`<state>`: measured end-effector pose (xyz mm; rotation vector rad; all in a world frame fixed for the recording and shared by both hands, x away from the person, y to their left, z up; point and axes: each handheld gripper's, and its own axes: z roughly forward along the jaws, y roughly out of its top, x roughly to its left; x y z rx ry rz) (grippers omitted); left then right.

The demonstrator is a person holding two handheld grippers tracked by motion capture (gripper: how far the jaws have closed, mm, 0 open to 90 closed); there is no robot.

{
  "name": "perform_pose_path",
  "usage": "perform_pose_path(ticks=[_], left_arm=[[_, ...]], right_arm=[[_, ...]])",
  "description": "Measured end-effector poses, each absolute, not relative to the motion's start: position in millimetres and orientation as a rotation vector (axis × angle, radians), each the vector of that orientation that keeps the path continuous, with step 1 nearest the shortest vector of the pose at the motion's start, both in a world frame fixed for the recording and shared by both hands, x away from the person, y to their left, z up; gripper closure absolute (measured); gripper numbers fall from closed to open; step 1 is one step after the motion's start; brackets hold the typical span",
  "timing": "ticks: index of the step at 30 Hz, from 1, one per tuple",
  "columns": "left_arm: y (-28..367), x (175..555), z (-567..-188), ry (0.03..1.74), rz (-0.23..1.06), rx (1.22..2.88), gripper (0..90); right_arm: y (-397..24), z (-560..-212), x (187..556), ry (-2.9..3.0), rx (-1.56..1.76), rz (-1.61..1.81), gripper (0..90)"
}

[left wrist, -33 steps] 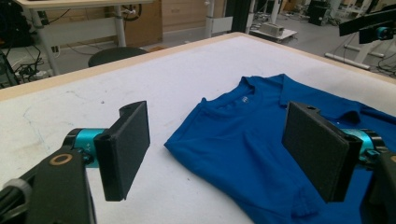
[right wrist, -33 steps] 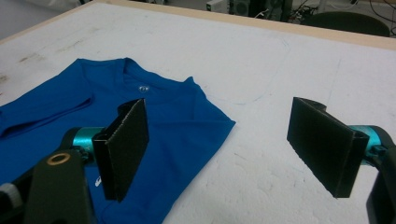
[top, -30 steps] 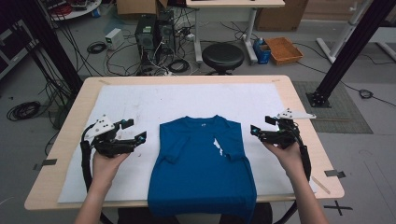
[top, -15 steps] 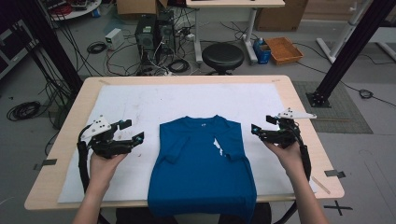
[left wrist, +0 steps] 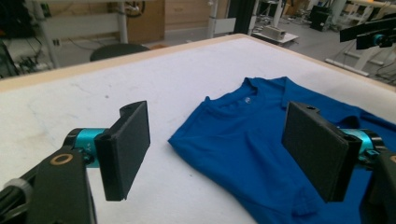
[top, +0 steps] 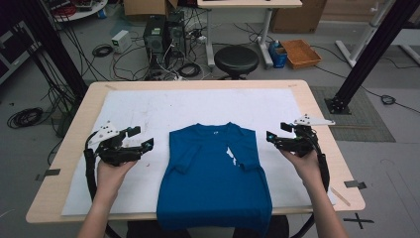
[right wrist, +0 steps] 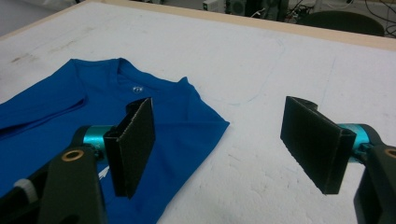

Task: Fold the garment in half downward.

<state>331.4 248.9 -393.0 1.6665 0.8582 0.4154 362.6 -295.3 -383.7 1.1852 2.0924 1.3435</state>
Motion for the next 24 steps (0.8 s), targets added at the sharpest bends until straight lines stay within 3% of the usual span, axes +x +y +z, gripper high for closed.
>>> perform_pose_path(ticks=[6, 18, 24], left_arm=[[238, 344, -395, 0.888, 0.392, 1.702, 25.7], [206, 386, -405, 0.942, 0.36, 1.768, 35.1], [196, 401, -408, 0.959, 0.357, 1.773, 36.2]], right_arm=[[-296, -383, 366, 2.077, 1.199, 1.336, 32.6], [-280, -390, 391, 2.079, 1.247, 1.249, 45.6], [-269, -396, 407, 2.099, 1.269, 1.209, 48.2]])
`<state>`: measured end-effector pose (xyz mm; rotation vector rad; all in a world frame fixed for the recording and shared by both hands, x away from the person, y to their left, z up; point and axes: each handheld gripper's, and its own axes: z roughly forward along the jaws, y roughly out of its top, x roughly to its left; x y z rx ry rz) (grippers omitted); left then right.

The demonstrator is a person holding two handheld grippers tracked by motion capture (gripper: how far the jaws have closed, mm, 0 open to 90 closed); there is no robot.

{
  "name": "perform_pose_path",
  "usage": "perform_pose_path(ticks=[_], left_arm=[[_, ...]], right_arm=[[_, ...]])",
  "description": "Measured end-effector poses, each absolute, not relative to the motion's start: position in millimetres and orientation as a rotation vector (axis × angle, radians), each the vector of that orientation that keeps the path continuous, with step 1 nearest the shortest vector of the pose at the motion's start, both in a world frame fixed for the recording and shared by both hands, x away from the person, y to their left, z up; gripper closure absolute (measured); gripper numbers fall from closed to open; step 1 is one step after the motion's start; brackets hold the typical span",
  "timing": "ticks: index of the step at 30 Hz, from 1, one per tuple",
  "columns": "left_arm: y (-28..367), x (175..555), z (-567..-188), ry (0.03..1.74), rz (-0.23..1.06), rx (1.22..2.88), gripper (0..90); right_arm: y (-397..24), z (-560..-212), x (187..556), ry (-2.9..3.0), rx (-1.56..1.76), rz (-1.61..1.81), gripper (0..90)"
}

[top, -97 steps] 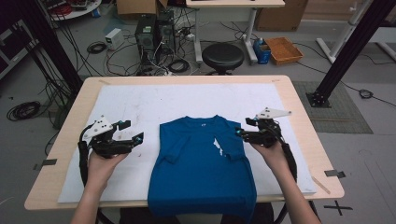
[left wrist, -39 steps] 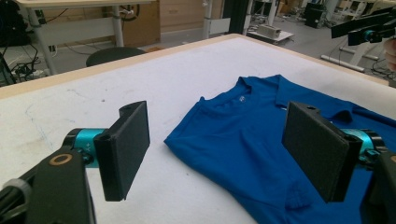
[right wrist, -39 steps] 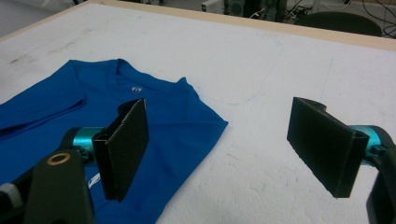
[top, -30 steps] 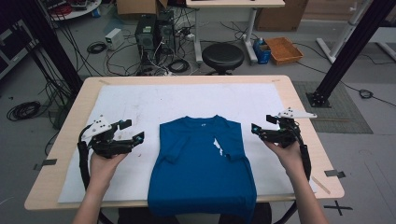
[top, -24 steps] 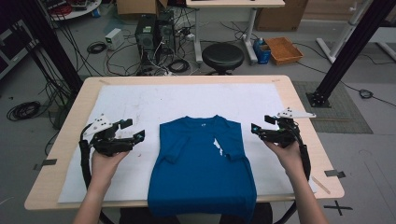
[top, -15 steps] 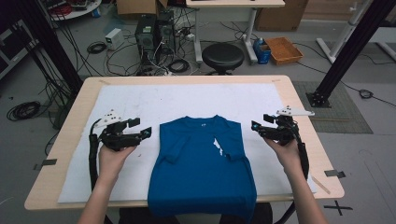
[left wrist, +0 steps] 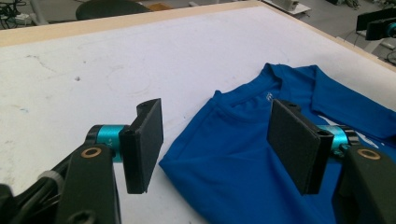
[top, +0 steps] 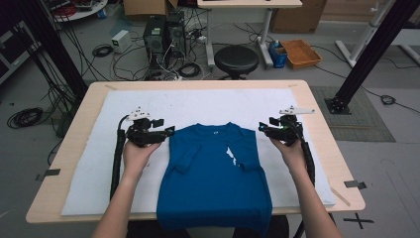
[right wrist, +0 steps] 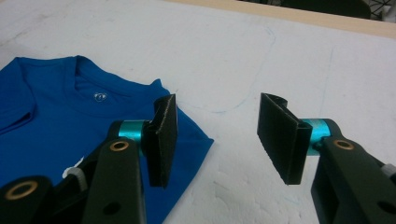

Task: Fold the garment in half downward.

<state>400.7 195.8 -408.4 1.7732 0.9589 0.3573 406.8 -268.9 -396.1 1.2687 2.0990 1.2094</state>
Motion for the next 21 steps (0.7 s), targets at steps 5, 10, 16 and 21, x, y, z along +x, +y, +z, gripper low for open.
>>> perform_pose_path(ticks=[5, 10, 16, 21], left_arm=[[188, 411, -410, 0.966, 0.353, 1.812, 40.7], [183, 422, -414, 0.992, 0.352, 1.844, 41.0], [174, 434, -420, 1.003, 0.331, 1.901, 43.3], [168, 441, -428, 1.007, 0.333, 1.943, 48.0]], right_arm=[[-257, -397, 416, 2.125, 1.25, 1.187, 49.3], [-246, -399, 424, 2.148, 1.233, 1.166, 50.7], [-238, -407, 435, 2.196, 1.254, 1.109, 53.7], [-230, -415, 444, 2.228, 1.285, 1.043, 59.8]])
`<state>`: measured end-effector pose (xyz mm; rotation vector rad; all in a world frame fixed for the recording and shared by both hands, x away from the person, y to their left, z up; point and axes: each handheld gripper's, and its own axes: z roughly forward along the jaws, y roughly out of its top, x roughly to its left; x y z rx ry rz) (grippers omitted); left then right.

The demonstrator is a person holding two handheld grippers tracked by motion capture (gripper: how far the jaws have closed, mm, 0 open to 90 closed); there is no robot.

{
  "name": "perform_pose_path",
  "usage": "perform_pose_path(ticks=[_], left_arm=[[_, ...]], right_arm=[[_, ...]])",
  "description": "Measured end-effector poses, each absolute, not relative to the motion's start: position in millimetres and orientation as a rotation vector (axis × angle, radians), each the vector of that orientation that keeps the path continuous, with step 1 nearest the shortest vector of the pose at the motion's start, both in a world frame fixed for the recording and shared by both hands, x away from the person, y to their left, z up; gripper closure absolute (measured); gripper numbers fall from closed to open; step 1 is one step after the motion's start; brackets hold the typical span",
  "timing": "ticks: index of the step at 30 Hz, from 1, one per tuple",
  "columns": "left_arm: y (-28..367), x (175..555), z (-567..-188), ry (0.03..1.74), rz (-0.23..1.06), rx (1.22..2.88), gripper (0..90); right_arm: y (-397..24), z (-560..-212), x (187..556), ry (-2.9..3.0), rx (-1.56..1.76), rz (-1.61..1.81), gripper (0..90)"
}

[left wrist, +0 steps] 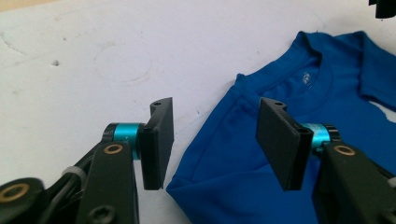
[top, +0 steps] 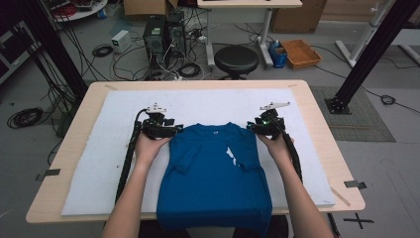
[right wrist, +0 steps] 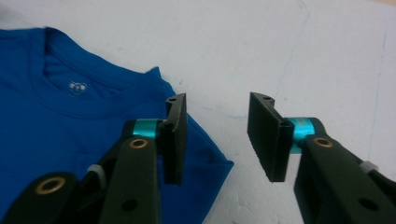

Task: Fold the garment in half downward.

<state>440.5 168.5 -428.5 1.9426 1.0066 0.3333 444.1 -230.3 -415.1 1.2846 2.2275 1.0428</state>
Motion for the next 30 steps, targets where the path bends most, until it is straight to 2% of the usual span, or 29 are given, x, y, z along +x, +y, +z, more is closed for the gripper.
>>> perform_pose_path(ticks=[8, 15, 18, 22, 26, 30], left_arm=[[169, 446, -438, 1.036, 0.309, 1.973, 52.7], [166, 447, -441, 1.042, 0.348, 2.026, 57.2], [165, 448, -443, 1.041, 0.344, 2.037, 57.6], [163, 449, -444, 1.046, 0.411, 2.073, 56.9], [159, 452, -446, 1.052, 0.399, 2.088, 57.5], [160, 452, -445, 1.058, 0.414, 2.095, 61.8]], right_arm=[[-224, -427, 453, 2.259, 1.337, 0.957, 66.4], [-221, -432, 455, 2.262, 1.335, 0.883, 67.2], [-220, -436, 457, 2.28, 1.344, 0.877, 67.1], [-218, -437, 457, 2.284, 1.324, 0.871, 66.6], [-218, -439, 459, 2.295, 1.325, 0.875, 67.2], [-218, -439, 459, 2.304, 1.32, 0.884, 69.8]])
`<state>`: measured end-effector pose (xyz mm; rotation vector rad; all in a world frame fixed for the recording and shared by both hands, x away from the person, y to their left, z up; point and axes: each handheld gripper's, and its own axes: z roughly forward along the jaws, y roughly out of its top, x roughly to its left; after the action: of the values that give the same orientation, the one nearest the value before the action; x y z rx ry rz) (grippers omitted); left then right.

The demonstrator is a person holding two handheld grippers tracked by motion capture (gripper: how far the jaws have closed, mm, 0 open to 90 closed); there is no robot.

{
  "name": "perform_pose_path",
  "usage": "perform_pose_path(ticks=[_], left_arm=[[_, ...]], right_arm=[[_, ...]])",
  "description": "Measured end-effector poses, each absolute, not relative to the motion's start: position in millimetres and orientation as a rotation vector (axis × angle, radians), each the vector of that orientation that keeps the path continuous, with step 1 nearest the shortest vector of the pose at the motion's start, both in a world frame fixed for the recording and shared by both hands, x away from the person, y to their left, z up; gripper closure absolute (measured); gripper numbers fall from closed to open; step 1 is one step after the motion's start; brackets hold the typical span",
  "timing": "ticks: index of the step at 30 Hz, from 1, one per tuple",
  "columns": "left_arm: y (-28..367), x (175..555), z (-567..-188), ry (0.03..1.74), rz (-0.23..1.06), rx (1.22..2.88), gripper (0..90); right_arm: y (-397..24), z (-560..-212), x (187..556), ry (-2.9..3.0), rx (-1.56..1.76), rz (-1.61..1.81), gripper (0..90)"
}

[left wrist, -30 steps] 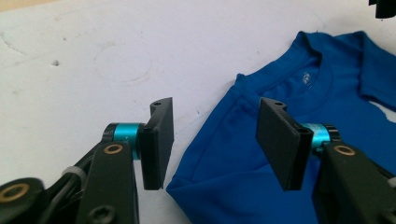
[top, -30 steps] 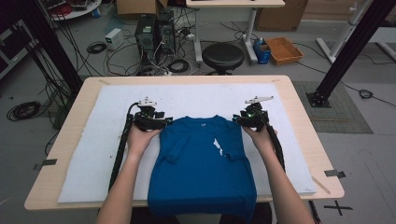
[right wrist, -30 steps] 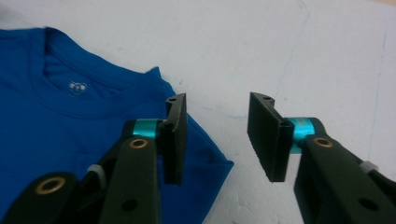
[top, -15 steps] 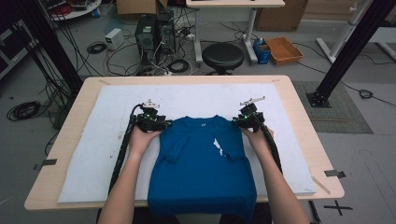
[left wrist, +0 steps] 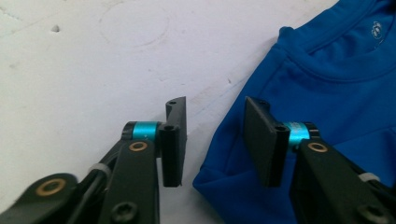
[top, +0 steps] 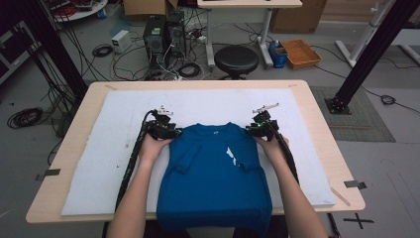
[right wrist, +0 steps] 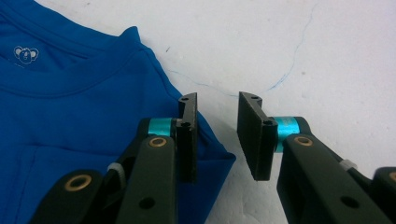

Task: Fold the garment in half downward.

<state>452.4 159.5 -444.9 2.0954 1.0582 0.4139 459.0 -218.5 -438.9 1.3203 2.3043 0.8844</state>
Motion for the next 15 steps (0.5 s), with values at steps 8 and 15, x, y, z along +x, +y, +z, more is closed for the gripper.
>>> perform_pose_path(ticks=[8, 15], left_arm=[[151.4, 447.9, -443.1, 0.991, 0.429, 2.144, 84.5], [154.9, 448.4, -442.0, 0.99, 0.401, 2.118, 88.1]], right_arm=[[-215.9, -438.8, 458.1, 2.329, 1.284, 0.902, 84.3], [-218.2, -435.2, 456.0, 2.307, 1.3, 0.948, 87.6]])
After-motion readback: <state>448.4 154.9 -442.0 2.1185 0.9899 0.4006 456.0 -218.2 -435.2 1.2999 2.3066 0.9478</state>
